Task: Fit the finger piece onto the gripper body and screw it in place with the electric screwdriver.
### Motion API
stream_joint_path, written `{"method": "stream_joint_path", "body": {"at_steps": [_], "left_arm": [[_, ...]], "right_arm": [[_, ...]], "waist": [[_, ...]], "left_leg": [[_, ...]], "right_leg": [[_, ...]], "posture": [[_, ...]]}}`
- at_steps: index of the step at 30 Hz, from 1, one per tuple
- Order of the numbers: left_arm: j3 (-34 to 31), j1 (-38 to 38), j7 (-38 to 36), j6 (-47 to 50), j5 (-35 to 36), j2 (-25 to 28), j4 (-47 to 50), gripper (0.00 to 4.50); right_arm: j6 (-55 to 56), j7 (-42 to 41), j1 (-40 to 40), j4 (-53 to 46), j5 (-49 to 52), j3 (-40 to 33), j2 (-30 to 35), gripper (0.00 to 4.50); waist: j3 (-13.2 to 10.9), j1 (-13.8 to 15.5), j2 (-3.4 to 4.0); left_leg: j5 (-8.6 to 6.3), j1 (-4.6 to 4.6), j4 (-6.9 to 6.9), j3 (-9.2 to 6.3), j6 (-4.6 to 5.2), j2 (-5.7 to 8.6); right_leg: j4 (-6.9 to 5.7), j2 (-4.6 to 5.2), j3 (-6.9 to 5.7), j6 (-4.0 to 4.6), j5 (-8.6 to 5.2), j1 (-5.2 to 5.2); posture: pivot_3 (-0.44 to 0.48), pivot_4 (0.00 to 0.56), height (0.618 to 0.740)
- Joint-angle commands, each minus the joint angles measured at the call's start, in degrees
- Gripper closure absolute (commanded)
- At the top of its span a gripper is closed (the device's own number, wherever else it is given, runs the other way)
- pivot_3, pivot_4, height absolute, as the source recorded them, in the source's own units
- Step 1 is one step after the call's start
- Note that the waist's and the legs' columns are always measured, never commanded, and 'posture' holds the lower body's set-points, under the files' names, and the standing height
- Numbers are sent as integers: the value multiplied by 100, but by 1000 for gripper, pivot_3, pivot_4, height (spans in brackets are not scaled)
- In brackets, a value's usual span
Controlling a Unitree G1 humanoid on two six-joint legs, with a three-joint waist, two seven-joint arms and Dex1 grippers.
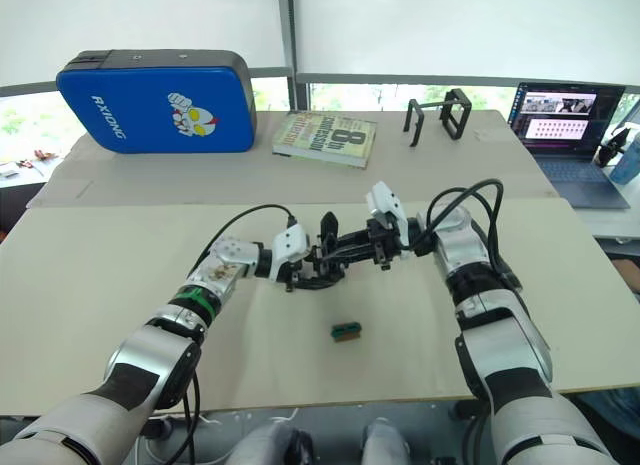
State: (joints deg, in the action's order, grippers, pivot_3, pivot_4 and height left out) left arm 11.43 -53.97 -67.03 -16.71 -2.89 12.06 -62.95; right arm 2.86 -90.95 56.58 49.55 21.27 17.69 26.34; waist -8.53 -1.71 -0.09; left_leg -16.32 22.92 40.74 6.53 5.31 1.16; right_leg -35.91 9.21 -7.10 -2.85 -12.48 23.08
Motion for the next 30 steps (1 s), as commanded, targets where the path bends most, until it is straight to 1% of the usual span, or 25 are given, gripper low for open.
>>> {"method": "stream_joint_path", "body": {"at_steps": [1, 4, 9, 13, 17, 18, 21, 23, 26, 28, 30], "left_arm": [[29, -52, -318, -183, 52, -14, 365, 2219], [27, -53, -299, -172, 57, -29, 378, 2219], [15, -44, -282, -163, 63, -30, 397, 2219], [14, -33, -272, -164, 59, -24, 398, 2219], [19, -49, -273, -168, 52, -36, 369, 2219], [20, -67, -268, -170, 47, -47, 347, 2219], [15, -122, -252, -161, 33, -89, 301, 2219], [10, -148, -256, -168, 28, -111, 274, 2219], [6, -170, -248, -185, 10, -140, 231, 2219], [0, -180, -231, -207, -2, -160, 180, 2219], [10, -165, -208, -207, -26, -177, 135, 2219]], "right_arm": [[-392, -155, -199, 823, -1035, 729, 206, 4167], [-486, -155, -80, 930, -1008, 816, 180, 4167], [-360, -155, -215, 830, -918, 984, 299, 4167], [25, -40, -301, 826, -739, 402, 170, 4167], [-295, -139, -260, 510, -468, 65, 184, 4167], [-343, -155, -258, 354, -397, -31, 214, 3131], [-564, -106, -213, -94, -275, -388, 353, 2191], [-714, -119, -256, -463, -245, -532, 581, 1461], [-947, -155, -411, -992, -136, -612, 924, 1424], [-1150, -155, -581, -1476, 10, -826, 1249, 1424], [-1399, -147, -775, -1988, 114, -1059, 1544, 1424]], "waist": [[0, -12, 0], [0, -26, 0], [2, -31, 1], [4, -29, 0], [3, -28, 0], [3, -14, 0], [-2, 17, 6], [-4, 25, 7], [-8, 89, 6], [-9, 110, 7], [-10, 114, 6]], "left_leg": [[0, 0, 0, 0, 0, 0], [0, -3, 0, 0, -1, 0], [-3, -9, -1, -2, -4, 1], [-4, -9, -1, -2, -6, 1], [-4, -4, -2, -2, -7, 5], [-4, -2, -2, -1, -7, 7], [-4, 47, 1, -1, -6, 15], [-1, 57, 1, 8, 0, 26], [18, 90, 10, 4, 34, 29], [22, 100, 10, 5, 40, 34], [24, 130, 18, 4, 44, 35]], "right_leg": [[0, 0, 0, 0, 0, 1], [-1, 5, -1, 1, 0, 2], [0, 15, -1, 2, 1, 3], [0, 16, 0, 2, 2, 2], [-2, 18, -2, 3, 2, -2], [-3, 20, -2, 3, 2, -1], [3, 23, -4, 7, 4, 34], [2, 25, -7, 9, 6, 42], [8, 19, -20, 8, 6, 62], [8, 19, -19, 7, 6, 72], [6, 17, -23, 6, 7, 101]], "posture": [[0, 150, 740], [0, 150, 740], [0, 150, 740], [0, 150, 740], [0, 150, 740], [0, 150, 740], [0, 150, 740], [0, 150, 740], [0, 150, 740], [0, 150, 740], [0, 150, 740]]}}
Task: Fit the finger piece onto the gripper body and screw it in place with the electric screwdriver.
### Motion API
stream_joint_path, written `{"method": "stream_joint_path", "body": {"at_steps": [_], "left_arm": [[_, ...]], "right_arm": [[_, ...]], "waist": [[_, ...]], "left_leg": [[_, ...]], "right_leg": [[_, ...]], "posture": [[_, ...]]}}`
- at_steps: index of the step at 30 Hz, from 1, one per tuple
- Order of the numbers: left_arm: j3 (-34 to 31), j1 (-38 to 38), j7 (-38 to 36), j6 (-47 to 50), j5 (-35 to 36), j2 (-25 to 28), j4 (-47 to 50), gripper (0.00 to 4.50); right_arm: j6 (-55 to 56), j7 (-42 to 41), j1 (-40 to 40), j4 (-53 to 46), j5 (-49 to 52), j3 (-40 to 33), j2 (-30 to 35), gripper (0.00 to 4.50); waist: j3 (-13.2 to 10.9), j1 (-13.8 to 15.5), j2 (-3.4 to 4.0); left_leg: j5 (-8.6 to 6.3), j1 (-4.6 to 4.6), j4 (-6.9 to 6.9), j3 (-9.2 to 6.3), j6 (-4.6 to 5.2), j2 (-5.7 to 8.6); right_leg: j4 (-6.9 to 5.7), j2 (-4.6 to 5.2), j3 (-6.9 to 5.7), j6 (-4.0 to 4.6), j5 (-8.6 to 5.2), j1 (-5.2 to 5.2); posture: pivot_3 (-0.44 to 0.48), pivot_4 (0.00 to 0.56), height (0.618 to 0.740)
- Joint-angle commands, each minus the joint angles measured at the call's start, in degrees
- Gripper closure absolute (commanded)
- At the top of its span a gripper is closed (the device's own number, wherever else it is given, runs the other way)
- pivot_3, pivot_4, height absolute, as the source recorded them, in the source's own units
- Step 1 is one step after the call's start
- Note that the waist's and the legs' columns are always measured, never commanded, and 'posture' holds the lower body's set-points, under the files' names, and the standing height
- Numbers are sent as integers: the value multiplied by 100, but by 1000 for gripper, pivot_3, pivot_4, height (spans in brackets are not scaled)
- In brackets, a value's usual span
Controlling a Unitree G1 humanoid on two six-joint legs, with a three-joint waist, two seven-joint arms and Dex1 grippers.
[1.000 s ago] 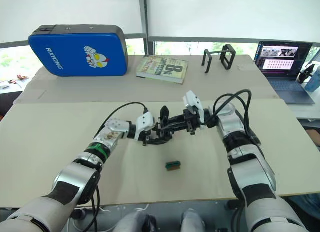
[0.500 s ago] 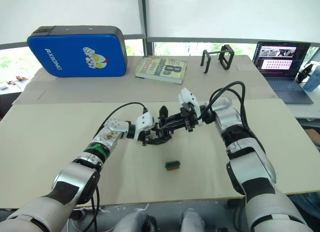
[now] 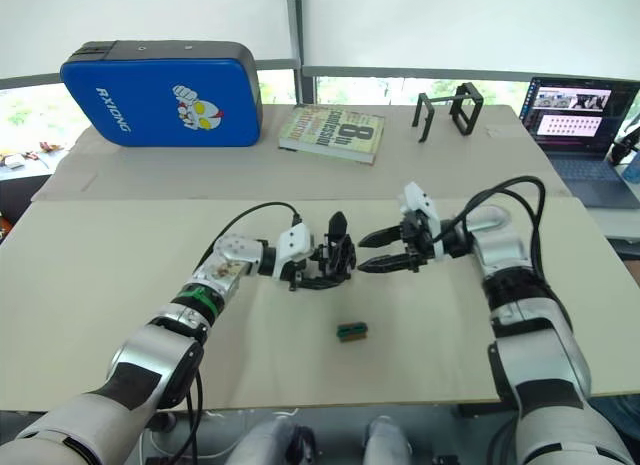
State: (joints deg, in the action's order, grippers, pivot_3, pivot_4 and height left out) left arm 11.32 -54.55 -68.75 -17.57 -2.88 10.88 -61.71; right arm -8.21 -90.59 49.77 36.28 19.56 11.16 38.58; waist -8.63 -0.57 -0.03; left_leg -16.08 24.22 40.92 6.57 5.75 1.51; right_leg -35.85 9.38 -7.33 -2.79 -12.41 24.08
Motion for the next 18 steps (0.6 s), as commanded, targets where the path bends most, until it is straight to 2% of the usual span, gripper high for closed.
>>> {"method": "stream_joint_path", "body": {"at_steps": [1, 3, 6, 8, 9, 12, 13, 14, 15, 18], "left_arm": [[45, -93, 23, -129, -72, -65, -17, 2219], [66, -82, 118, -109, -124, -78, -60, 2219], [45, -79, 187, -51, -146, -70, -117, 689], [39, -41, 117, -34, -133, -6, -98, 22], [22, 39, 25, -8, -105, 115, -10, 22], [-124, 457, -456, 328, 172, 637, 738, 0], [-183, 667, -671, 598, 349, 823, 1225, 0], [-210, 824, -801, 815, 476, 946, 1599, 0], [-210, 955, -859, 1026, 565, 1028, 1932, 0], [-338, 1873, -1317, 2359, 1298, 1836, 4362, 0]], "right_arm": [[-440, -159, -213, -956, 351, -523, 473, 1424], [-678, -75, -403, -1386, 463, -689, 678, 1424], [-1136, 101, -741, -2055, 615, -931, 1020, 1424], [-1348, 188, -927, -2355, 629, -1035, 1212, 1424], [-1691, 287, -1036, -2530, 589, -1062, 1439, 1424], [-2543, 940, -1213, -2858, 191, -1083, 2051, 694], [-2767, 1218, -1186, -2832, -4, -1043, 2186, 251], [-2930, 1405, -1167, -2822, -112, -1010, 2271, 27], [-3193, 1641, -1108, -2720, -286, -932, 2399, 27], [-3271, 1836, -1078, -2338, -770, -659, 2769, 27]], "waist": [[-1, 9, -1], [-1, 19, -2], [-2, 38, -4], [-2, 43, -4], [-2, 45, -4], [-2, 46, -4], [-3, 27, -3], [-3, -28, -3], [-3, -46, -2], [-10, -56, 3]], "left_leg": [[4, 5, 2, 0, 7, 1], [6, 5, 3, 0, 10, 2], [8, 4, 5, -1, 15, 1], [8, 4, 6, -1, 15, 0], [8, 4, 6, -1, 15, 0], [8, 6, 3, -1, 15, -2], [8, 5, 3, -1, 15, -4], [8, 5, 1, -1, 14, -8], [8, 3, -1, 0, 13, -14], [7, 0, -2, 1, 11, -24]], "right_leg": [[-2, -5, -3, -1, 1, 3], [0, -5, -7, -2, 1, 0], [0, -2, -9, -3, 1, -3], [0, 5, -8, -3, 2, -3], [0, 7, -7, -2, 2, -3], [1, 20, -5, -2, 2, 3], [2, 19, -6, -2, 2, 3], [3, 20, -4, 1, 3, 6], [3, 18, -5, 4, 3, 7], [4, 13, -7, 11, 3, 8]], "posture": [[0, 150, 740], [0, 150, 740], [0, 150, 740], [0, 150, 740], [0, 150, 740], [0, 150, 740], [0, 150, 740], [0, 150, 740], [0, 150, 740], [0, 150, 740]]}}
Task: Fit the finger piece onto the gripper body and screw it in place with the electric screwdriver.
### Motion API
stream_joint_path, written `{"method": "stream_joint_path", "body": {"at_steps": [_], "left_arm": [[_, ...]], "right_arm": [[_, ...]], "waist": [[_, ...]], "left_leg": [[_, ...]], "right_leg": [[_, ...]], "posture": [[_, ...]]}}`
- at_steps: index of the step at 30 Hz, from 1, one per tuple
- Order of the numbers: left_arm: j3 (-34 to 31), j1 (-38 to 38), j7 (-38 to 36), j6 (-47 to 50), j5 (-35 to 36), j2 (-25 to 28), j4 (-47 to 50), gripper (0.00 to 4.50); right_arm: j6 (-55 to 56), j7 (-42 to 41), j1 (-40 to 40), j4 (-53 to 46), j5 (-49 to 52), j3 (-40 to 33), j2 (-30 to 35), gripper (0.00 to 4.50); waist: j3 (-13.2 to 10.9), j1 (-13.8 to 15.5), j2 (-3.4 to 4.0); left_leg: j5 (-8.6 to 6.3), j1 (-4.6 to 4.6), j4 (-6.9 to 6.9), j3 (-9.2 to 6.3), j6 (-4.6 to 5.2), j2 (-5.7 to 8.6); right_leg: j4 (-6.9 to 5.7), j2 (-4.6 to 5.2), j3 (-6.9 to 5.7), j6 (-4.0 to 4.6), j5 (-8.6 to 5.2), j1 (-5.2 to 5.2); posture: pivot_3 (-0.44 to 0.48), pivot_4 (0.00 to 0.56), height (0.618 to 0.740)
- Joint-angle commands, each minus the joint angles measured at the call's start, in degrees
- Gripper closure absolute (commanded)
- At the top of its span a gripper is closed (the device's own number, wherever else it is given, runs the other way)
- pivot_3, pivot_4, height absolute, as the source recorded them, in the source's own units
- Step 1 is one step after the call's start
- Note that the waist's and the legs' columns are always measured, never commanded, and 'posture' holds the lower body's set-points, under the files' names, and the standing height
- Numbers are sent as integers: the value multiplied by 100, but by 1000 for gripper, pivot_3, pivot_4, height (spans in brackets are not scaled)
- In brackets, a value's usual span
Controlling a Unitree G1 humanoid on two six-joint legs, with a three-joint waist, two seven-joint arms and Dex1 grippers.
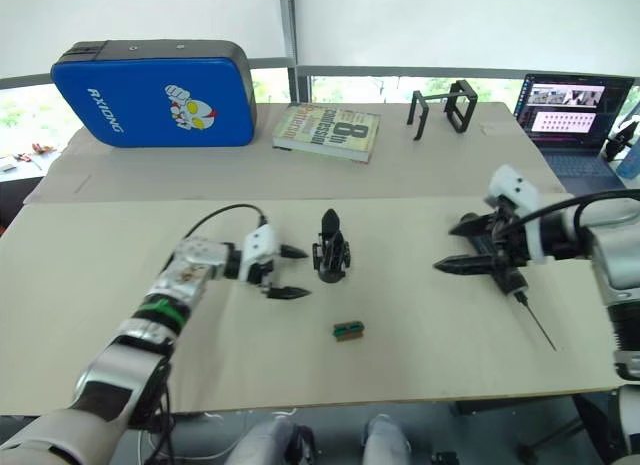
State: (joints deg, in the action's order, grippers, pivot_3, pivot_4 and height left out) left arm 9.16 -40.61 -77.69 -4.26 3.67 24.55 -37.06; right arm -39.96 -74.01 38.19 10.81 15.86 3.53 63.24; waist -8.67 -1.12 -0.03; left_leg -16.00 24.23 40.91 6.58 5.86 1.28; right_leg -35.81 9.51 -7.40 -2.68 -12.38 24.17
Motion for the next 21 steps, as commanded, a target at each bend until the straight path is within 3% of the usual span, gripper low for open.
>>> {"method": "stream_joint_path", "body": {"at_steps": [1, 4, 7, 13, 18, 21], "left_arm": [[-230, 734, -501, 1600, 974, 778, 2750, 0], [-542, 998, -390, 3032, 1866, 1378, 4407, 0], [-785, 885, -148, 3954, 2540, 1690, 5270, 0], [-1228, 263, 374, 5152, 3694, 1948, 6070, 0], [-1249, 56, 745, 5424, 4094, 1975, 6329, 0], [-1230, 86, 785, 5406, 4185, 2071, 6435, 0]], "right_arm": [[-322, 219, 160, 416, -557, 249, 387, 27], [-675, 510, 558, 1168, -937, 531, 292, 27], [-528, 616, 949, 1908, -1263, 780, 93, 27], [-105, 554, 1694, 3576, -1862, 1257, -426, 27], [691, 788, 2065, 4842, -2257, 1351, -787, 27], [1249, 680, 2134, 5166, -2440, 1392, -852, 686]], "waist": [[-14, 4, 2], [-34, 38, 8], [-38, 66, 15], [-40, 30, 14], [-43, 23, 18], [-44, 6, 20]], "left_leg": [[-1, 1, -2, 0, -3, 0], [0, 4, 1, -2, 1, 2], [-5, -1, 6, -3, -10, 12], [7, -3, -2, 0, 10, 16], [9, -12, -7, 3, 8, 11], [12, -19, -7, 3, 3, 10]], "right_leg": [[1, 0, 12, 1, -1, -1], [6, -4, 22, 1, -1, -4], [6, -6, 23, -8, 0, -16], [4, -49, 14, -20, -7, -21], [8, -67, 26, -21, -9, -32], [9, -74, 29, -21, -9, -39]], "posture": [[0, 150, 740], [0, 150, 740], [0, 150, 740], [0, 150, 740], [0, 150, 740], [0, 150, 740]]}}
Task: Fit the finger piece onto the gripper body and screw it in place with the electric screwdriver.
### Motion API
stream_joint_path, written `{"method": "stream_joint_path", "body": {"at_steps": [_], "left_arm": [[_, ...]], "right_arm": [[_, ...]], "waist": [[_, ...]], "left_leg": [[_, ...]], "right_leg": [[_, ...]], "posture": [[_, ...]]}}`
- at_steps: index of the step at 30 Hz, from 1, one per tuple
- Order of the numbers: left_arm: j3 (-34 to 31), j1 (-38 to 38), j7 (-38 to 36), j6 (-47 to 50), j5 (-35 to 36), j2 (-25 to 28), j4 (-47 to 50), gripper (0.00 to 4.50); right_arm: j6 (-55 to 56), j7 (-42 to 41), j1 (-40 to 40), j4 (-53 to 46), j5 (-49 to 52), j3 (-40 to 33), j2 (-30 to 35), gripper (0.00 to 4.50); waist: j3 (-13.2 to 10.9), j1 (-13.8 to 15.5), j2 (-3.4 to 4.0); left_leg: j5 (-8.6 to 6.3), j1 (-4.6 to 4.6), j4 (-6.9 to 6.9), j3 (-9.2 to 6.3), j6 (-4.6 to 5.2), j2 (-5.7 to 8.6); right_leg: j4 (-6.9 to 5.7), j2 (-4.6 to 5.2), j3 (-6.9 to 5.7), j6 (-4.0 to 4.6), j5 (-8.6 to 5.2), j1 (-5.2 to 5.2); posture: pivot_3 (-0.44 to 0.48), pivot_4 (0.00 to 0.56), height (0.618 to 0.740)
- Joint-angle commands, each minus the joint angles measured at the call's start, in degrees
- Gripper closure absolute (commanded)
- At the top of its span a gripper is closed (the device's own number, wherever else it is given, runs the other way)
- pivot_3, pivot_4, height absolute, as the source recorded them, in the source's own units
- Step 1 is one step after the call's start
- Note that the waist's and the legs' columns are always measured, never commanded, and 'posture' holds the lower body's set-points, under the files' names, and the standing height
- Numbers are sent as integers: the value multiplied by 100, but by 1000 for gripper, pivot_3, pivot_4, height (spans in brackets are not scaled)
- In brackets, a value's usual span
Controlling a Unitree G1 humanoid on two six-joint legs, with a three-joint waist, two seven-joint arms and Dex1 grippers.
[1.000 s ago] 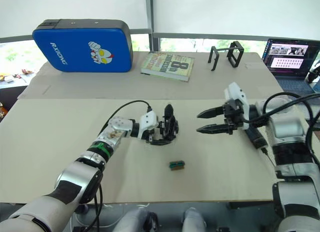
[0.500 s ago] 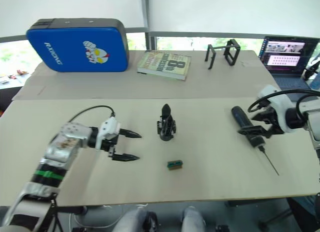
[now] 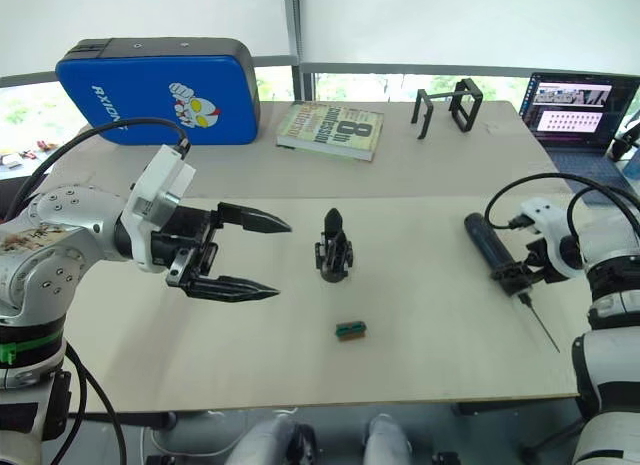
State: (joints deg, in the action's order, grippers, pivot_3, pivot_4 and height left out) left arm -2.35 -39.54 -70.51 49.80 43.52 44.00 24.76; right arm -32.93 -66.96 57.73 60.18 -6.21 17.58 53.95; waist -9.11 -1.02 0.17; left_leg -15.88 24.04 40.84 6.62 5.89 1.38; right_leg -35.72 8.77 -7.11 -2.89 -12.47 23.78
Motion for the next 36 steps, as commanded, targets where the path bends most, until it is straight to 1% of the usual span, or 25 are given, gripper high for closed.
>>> {"method": "stream_joint_path", "body": {"at_steps": [1, 4, 5, 6, 7, 8, 10, 13, 17, 19, 23, 29, 33, 36], "left_arm": [[-85, -6, 84, -25, 196, 148, 241, 0], [-56, 68, 124, -166, 130, 206, 219, 0], [-33, 88, 129, -212, 110, 221, 219, 0], [3, 100, 110, -285, 81, 236, 226, 0], [40, 91, 96, -342, 65, 244, 231, 0], [79, 55, 75, -374, 69, 242, 234, 0], [153, -2, 27, -435, 69, 249, 231, 0], [296, -48, -95, -573, 13, 274, 211, 0], [446, -97, -175, -672, -48, 265, 176, 0], [509, -125, -196, -717, -90, 260, 146, 0], [618, -166, -306, -779, -130, 289, 93, 0], [820, -208, -450, -976, -310, 262, 23, 0], [898, -195, -504, -1076, -398, 243, -6, 0], [921, -189, -515, -1139, -427, 234, -41, 0]], "right_arm": [[711, -194, 202, 237, -266, 2, 102, 1030], [1077, -677, 283, 151, -373, 10, 210, 2120], [1181, -814, 306, 98, -409, 10, 250, 2390], [1551, -1154, 240, -131, -413, 30, 365, 2608], [1799, -1595, 120, -423, -394, 67, 490, 2608], [1752, -1983, -20, -780, -365, 114, 594, 2608], [1761, -2412, -418, -1445, -285, 145, 744, 2609], [2255, -2194, -1027, -2039, -399, 132, 837, 2609], [2270, -1914, -1093, -1974, -676, 191, 769, 2609], [2179, -2151, -1018, -1945, -792, 297, 836, 1574], [1985, -2415, -803, -1927, -1031, 474, 807, 285], [1748, -2551, -793, -1874, -1236, 754, 597, 285], [1787, -2334, -729, -1557, -1417, 822, 336, 285], [1857, -2328, -719, -1411, -1512, 840, 275, 1080]], "waist": [[-1, 0, 2], [-10, 2, 17], [-13, -3, 21], [-19, -1, 31], [-32, 2, 46], [-40, 11, 59], [-44, 15, 66], [-44, 25, 66], [-47, 14, 71], [-47, 23, 72], [-47, 15, 72], [-47, 21, 72], [-46, 6, 62], [-45, 9, 56]], "left_leg": [[0, -5, 0, 0, 0, -1], [-1, -37, -9, -8, -1, -5], [-1, -41, -12, -10, -2, -7], [-1, -45, -13, -10, -2, -8], [-1, -45, -14, -9, -2, -8], [-1, -44, -14, -10, -2, -7], [-1, -45, -16, -10, -2, -7], [-1, -47, -16, -12, -3, -16], [-1, -52, -10, -6, -4, -11], [-1, -62, -10, -7, -5, -13], [-1, -60, -13, -8, -5, -13], [0, -59, -11, -8, -5, -14], [-1, -66, -11, -9, -5, -16], [-2, -91, -12, -12, -6, -17]], "right_leg": [[4, -4, 1, 0, 0, -8], [37, -17, 2, -1, -1, -54], [44, -21, 2, -1, -1, -60], [49, -25, 4, -1, 0, -63], [49, -25, 4, -1, 0, -63], [50, -25, 5, -1, 1, -61], [51, -27, 5, -1, 0, -61], [55, -36, 4, 0, 0, -68], [47, -30, 16, -2, 2, -69], [49, -32, 15, -2, 1, -77], [51, -32, 16, 0, 0, -74], [52, -34, 12, 0, 1, -76], [54, -37, 11, 0, 1, -84], [63, -37, 7, 0, 0, -115]], "posture": [[0, 150, 740], [0, 150, 740], [0, 150, 740], [0, 150, 740], [0, 150, 740], [0, 150, 740], [0, 150, 740], [0, 150, 740], [0, 150, 740], [0, 150, 740], [0, 150, 740], [0, 150, 740], [0, 150, 740], [0, 150, 740]]}}
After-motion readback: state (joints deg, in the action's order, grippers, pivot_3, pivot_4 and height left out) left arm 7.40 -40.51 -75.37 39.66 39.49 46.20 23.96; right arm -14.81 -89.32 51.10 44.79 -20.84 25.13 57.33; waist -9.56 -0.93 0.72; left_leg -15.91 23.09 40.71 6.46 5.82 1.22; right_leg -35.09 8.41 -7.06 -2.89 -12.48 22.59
